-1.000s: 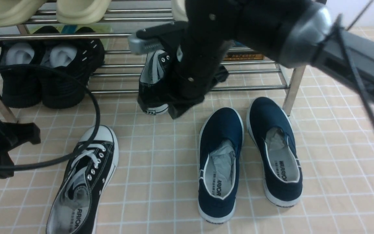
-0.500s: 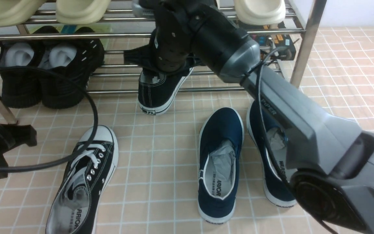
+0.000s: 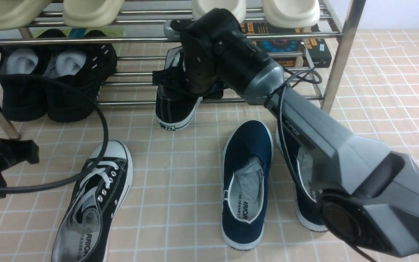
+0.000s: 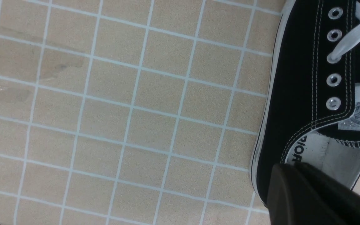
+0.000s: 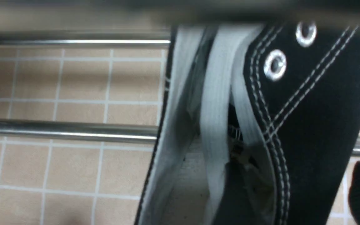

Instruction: Take the shoes off the shelf from the light coffee tablecloth by hand.

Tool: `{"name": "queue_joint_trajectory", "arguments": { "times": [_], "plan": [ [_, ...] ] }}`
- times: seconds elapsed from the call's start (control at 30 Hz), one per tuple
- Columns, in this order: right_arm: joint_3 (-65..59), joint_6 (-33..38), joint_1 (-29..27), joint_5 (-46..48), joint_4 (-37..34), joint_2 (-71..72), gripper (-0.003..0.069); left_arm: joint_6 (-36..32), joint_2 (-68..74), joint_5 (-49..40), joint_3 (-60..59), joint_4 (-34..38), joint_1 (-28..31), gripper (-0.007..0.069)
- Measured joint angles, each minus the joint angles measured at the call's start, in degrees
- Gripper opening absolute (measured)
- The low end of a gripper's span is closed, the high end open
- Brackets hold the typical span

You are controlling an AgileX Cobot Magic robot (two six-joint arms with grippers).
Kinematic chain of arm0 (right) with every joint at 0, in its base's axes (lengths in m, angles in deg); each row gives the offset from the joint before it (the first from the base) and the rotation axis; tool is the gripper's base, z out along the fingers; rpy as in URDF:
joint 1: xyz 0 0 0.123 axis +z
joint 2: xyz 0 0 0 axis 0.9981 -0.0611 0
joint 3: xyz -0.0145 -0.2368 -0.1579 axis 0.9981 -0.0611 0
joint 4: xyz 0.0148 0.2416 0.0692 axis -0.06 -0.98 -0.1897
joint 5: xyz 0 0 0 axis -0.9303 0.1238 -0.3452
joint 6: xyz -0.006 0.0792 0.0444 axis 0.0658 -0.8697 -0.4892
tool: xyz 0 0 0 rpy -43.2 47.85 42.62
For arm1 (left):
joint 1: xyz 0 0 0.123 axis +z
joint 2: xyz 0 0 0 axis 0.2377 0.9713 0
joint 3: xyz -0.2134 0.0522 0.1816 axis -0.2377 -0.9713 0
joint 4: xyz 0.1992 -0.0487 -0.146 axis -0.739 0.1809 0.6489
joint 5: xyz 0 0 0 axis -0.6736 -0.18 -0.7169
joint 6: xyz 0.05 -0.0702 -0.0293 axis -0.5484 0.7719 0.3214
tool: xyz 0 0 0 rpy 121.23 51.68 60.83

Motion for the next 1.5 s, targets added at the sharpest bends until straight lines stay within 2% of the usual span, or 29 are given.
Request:
{"name": "queue_joint_trajectory", "arguments": {
  "times": [0.03, 0.07, 0.13, 0.2, 0.27, 0.47, 0.57, 0.83, 1.07, 1.27, 1.4, 1.5],
  "plan": [
    [0.06, 0.0, -0.17, -0.15, -0.34, 0.0, 0.036, 0.0, 0.0, 0.0, 0.0, 0.0, 0.0, 0.0034],
    [0.06, 0.0, -0.18, -0.15, -0.34, 0.0, 0.0349, 0.0, 0.0, 0.0, 0.0, -0.06, 0.0, 0.0033],
    [0.11, 0.84, -0.64, 0.15, -1.3, 0.0, 0.0179, 0.0, 0.0, 0.07, 0.0, -0.06, 0.0, 0.0036],
    [0.11, 2.48, -1.21, 0.95, -2.79, 0.36, 0.0053, 0.0, 0.0, 0.07, 0.0, -0.06, 0.0, 0.0037],
    [0.06, 4.72, -1.74, 2.15, -4.42, 1.1, 0.0009, 0.0, 0.0, 0.02, 0.0, -0.06, 0.0, 0.0039],
    [-0.76, 12.68, -1.91, 2.6, -11.74, 4.27, 0.0002, 0.0, 0.0, -0.09, 0.0, -0.13, 0.0, 0.0044],
    [-1.02, 16.29, -1.43, 2.6, -17.8, 8.86, 0.0002, 0.0, 0.0, -0.09, 0.0, -0.71, 0.0, 0.005],
    [-2.76, 16.82, -1.14, 2.65, -24.39, 11.59, 0.0007, 0.0, 0.0, -0.09, 0.0, -1.73, 0.0, 0.0051],
    [-7.92, 18.62, 0.69, 2.49, -25.02, 12.77, 0.0007, 0.0, 0.0, -0.04, 0.0, -2.57, 0.0, 0.0051],
    [-23.67, 20.21, 1.69, 2.49, -23.88, 19.88, 0.0008, 0.0, 0.0, 0.07, 0.0, -3.43, 0.0, 0.0056],
    [-36.8, 19.83, 2.21, 2.45, -19.94, 26.7, 0.001, 0.05, 0.0, 0.14, 0.0, -3.57, 0.0, 0.0062],
    [-45.6, 16.48, 3.79, 2.45, -14.61, 31.86, 0.001, 0.05, 0.0, 0.55, 0.0, -3.51, 0.0, 0.0064]
  ]
}}
